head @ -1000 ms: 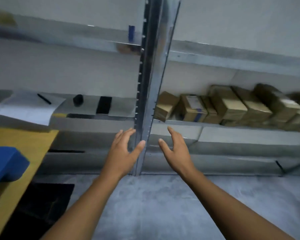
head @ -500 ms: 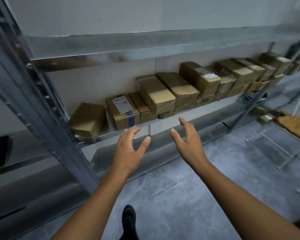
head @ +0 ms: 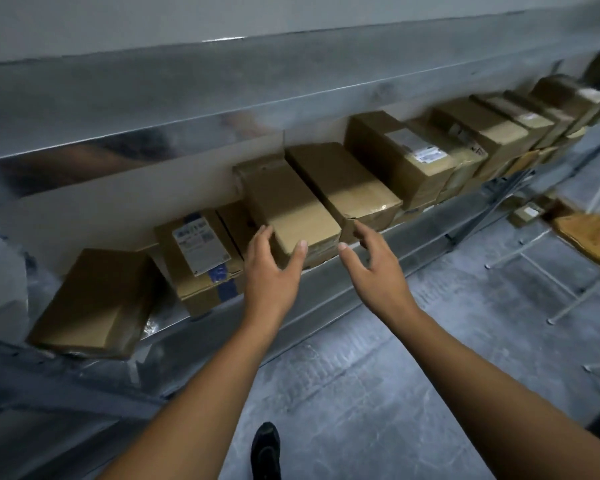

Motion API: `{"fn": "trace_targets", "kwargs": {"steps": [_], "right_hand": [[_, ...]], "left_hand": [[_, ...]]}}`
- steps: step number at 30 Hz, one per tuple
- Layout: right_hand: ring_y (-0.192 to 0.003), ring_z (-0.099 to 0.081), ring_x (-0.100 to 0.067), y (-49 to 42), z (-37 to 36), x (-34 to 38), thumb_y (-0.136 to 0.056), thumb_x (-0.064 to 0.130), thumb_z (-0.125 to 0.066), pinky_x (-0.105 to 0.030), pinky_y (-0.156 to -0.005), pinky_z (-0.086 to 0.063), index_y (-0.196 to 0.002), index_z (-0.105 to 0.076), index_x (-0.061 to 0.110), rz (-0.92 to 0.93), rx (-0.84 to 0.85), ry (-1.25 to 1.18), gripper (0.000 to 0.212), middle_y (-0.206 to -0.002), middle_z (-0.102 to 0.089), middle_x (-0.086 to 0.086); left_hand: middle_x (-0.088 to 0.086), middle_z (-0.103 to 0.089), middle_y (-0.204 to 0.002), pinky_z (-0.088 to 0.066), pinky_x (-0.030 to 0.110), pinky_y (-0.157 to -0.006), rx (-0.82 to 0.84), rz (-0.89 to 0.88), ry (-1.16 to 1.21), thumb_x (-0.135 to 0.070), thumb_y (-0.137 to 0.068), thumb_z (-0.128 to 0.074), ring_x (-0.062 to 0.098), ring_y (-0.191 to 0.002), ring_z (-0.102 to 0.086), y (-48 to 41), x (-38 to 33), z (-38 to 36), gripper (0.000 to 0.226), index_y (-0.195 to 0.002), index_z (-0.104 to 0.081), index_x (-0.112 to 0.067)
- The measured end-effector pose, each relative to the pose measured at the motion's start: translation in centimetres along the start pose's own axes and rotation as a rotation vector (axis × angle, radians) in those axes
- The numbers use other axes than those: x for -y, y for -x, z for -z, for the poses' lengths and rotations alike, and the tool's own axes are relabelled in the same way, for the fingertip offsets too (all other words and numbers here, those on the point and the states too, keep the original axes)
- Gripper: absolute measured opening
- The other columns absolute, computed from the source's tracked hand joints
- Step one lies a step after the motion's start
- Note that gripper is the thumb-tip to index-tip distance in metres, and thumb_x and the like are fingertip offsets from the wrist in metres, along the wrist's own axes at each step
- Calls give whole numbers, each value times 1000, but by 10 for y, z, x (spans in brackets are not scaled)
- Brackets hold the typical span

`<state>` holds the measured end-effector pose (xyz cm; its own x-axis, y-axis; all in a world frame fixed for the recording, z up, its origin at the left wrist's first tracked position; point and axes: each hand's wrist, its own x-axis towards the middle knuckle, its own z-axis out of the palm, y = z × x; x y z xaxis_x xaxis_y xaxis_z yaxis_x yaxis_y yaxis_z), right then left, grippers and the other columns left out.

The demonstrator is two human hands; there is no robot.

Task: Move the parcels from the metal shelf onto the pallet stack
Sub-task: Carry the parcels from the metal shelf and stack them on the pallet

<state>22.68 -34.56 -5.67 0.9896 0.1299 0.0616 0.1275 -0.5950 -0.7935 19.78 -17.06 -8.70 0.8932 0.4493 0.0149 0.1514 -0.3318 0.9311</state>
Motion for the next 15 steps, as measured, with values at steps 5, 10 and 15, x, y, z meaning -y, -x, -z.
{"fn": "trace_targets", "kwargs": {"steps": [5, 10, 15], "right_hand": [[-144, -46, -10, -18, -9, -17, -104, 51, -56, -44, -118, -44, -159, -40, 26, 0, 82, -17, 62, -157, -48, 5], [-140, -49, -9, -33, -9, -30, -104, 48, -58, -43, -117, -46, -160, -39, 24, 36, 169, -51, 63, -154, -49, 6], [-120, -55, -6, -46, 3, -34, -105, 44, -59, -32, -103, -50, -158, -42, 21, 81, 212, -89, 61, -131, -54, 6]], "left_hand": [[-7, -35, -163, -30, 29, -105, -116, 75, 80, -58, -97, -61, 13, -146, -35, -18, 4, -31, 69, -156, -35, -35], [-3, -38, -161, -31, 26, -103, -239, 169, 196, -44, -102, -61, 8, -138, -39, -26, 2, -52, 62, -157, -33, -34], [-11, -31, -166, -28, 28, -114, -319, 189, 256, -36, -105, -57, -2, -139, -30, -17, -7, -58, 63, -161, -28, -39]]}}
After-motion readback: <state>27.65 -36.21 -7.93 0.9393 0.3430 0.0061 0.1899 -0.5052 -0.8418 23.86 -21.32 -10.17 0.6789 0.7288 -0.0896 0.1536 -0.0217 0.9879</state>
